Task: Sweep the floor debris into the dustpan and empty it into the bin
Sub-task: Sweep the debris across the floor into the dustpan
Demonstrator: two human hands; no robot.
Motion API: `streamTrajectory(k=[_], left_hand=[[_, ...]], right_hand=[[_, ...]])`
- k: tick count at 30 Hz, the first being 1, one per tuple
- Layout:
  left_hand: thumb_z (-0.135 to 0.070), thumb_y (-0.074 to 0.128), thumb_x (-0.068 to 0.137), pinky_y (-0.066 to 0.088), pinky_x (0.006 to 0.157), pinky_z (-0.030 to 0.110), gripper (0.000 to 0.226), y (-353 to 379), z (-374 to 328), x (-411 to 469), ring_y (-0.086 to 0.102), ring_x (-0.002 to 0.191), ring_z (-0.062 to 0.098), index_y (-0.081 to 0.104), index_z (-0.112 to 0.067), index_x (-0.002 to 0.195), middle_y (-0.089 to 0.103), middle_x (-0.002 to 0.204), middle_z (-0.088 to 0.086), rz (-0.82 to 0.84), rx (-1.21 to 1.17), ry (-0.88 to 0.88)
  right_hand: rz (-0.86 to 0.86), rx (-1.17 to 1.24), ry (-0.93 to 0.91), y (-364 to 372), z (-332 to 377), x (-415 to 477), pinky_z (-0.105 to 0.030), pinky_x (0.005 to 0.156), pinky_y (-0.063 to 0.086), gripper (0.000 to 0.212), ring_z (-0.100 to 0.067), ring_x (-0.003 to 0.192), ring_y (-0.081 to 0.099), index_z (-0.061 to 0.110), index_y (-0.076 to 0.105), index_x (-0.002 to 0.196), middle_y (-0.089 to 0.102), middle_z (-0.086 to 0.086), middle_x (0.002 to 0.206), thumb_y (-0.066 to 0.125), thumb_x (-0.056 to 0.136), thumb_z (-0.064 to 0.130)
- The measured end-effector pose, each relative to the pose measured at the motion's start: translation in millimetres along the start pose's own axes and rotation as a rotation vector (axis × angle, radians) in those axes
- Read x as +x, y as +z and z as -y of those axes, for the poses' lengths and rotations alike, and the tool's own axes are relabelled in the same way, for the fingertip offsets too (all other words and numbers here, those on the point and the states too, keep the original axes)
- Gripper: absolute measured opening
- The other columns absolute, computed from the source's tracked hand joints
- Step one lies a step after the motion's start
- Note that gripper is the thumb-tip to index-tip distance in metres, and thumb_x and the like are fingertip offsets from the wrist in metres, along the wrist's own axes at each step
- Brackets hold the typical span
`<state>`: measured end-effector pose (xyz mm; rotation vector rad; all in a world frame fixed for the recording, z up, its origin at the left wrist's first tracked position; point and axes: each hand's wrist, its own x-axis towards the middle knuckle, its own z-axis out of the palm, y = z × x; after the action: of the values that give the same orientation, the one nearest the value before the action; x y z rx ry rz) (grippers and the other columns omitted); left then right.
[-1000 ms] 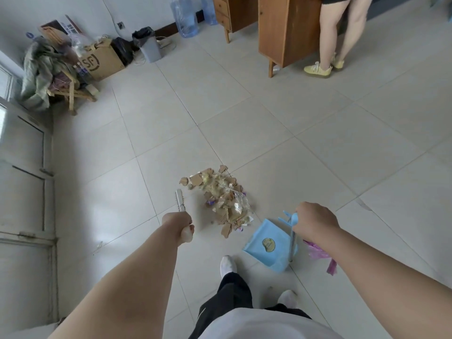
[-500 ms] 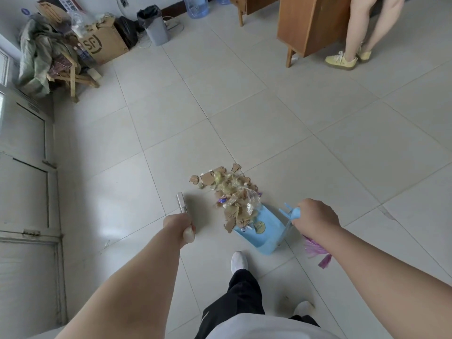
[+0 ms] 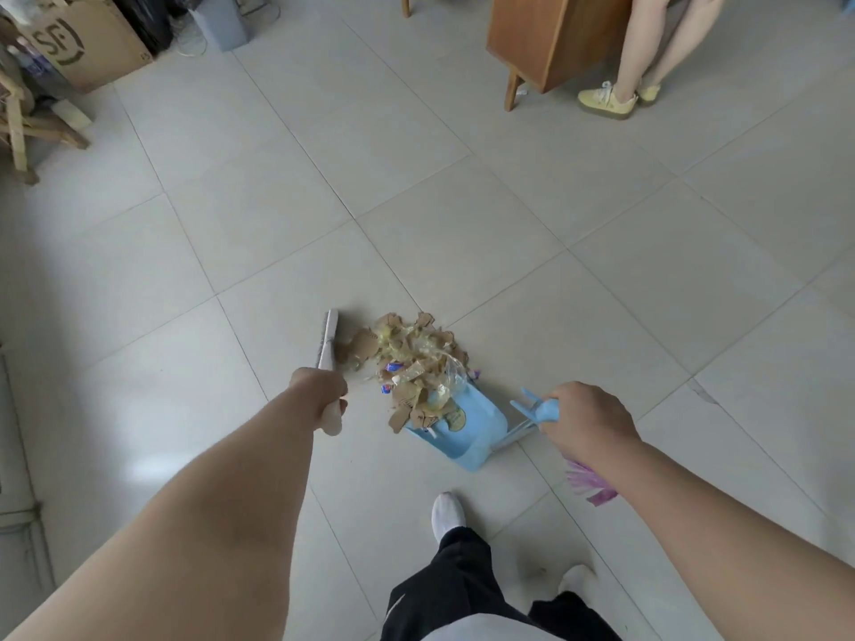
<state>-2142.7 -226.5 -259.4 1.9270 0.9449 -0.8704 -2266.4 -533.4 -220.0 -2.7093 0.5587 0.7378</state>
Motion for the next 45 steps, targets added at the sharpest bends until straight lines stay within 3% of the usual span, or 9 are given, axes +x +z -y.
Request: streamTrajectory(k=[2,5,8,16,21,24,31,40,45], left_hand=[[0.002,0.054,0.088,0.042,0.046,0.021,0.023,2.3,-6.4,7.0,0.047,0.050,0.021,0.045,-0.009,0.070,0.051,0.059,0.010,0.022,0.139,0.038],[0.002,0.053,0.085,0.045,0.047,0.017,0.012,5.3,-12.1,4.9,0.051,0.049,0.023,0.051,-0.004,0.075,0.052,0.034,0.006,0.037,0.302,0.042],[0.001,0.046,0.075,0.048,0.062,0.030,0.020,9.6,-5.6,-3.9,0.057,0.051,0.024,0.057,0.002,0.092,0.060,0.049,0.013,0.074,0.423,0.062],[-0.001,0.050,0.074,0.049,0.062,0.032,0.032,24.5,18.4,-43.7,0.059,0.053,0.025,0.056,0.002,0.105,0.063,0.062,0.014,0.211,0.519,0.076],[0.000,0.050,0.079,0.043,0.049,0.024,0.007,39.5,35.9,-88.2,0.050,0.046,0.021,0.054,-0.003,0.084,0.055,0.057,0.010,0.308,0.344,0.026],[0.002,0.048,0.083,0.040,0.044,0.020,0.007,50.7,44.5,-115.2,0.047,0.043,0.018,0.051,-0.004,0.080,0.052,0.058,0.009,0.326,0.242,0.003],[-0.001,0.051,0.089,0.037,0.034,0.014,0.006,43.5,43.8,-163.7,0.046,0.034,0.010,0.051,-0.005,0.084,0.049,0.061,0.007,0.354,-0.035,-0.086],[-0.002,0.051,0.090,0.037,0.033,0.012,0.005,41.0,43.0,-193.7,0.044,0.032,0.007,0.051,-0.005,0.086,0.050,0.059,0.004,0.243,-0.177,-0.094],[0.000,0.051,0.089,0.040,0.035,0.011,0.007,73.8,35.4,-190.4,0.047,0.032,0.009,0.053,-0.004,0.084,0.051,0.063,0.006,0.165,-0.189,-0.075]], right_hand=[[-0.001,-0.003,-0.003,0.3,4.0,2.9,-0.024,0.061,0.038,0.014,-0.022,0.074,0.055,0.021,0.067,0.095,0.060,0.003,0.081,0.065,0.083,0.028],[0.005,0.002,-0.002,1.7,9.1,5.3,-0.024,0.063,0.039,0.017,-0.023,0.076,0.056,0.024,0.069,0.099,0.065,0.002,0.087,0.065,0.083,0.028],[0.005,0.020,0.000,3.4,14.1,5.6,-0.024,0.063,0.038,0.016,-0.024,0.077,0.057,0.022,0.069,0.099,0.061,0.002,0.082,0.063,0.083,0.025],[0.006,0.012,-0.004,-4.3,33.8,2.6,-0.025,0.062,0.038,0.007,-0.027,0.076,0.053,0.017,0.055,0.081,0.063,-0.004,0.089,0.062,0.083,0.017],[0.013,0.015,-0.021,-4.9,35.0,-6.9,-0.026,0.063,0.041,0.008,-0.027,0.076,0.052,0.017,0.061,0.091,0.064,-0.004,0.091,0.061,0.083,0.015],[0.028,0.032,-0.036,-1.9,32.9,-14.3,-0.024,0.058,0.042,0.009,-0.028,0.077,0.055,0.018,0.061,0.090,0.063,-0.006,0.090,0.061,0.082,0.012],[0.026,-0.030,-0.077,-2.3,16.9,-24.7,-0.027,0.070,0.042,0.023,-0.028,0.099,0.064,0.015,0.061,0.110,0.066,-0.006,0.106,0.060,0.087,0.014],[0.015,-0.060,-0.106,-13.0,-48.8,-43.2,-0.025,0.062,0.040,0.003,-0.025,0.076,0.055,0.015,0.059,0.088,0.049,0.001,0.071,0.056,0.088,0.014],[0.005,-0.041,-0.082,-16.8,-92.2,-50.7,-0.025,0.064,0.040,0.005,-0.025,0.076,0.054,0.017,0.055,0.087,0.058,-0.002,0.084,0.059,0.085,0.015]])
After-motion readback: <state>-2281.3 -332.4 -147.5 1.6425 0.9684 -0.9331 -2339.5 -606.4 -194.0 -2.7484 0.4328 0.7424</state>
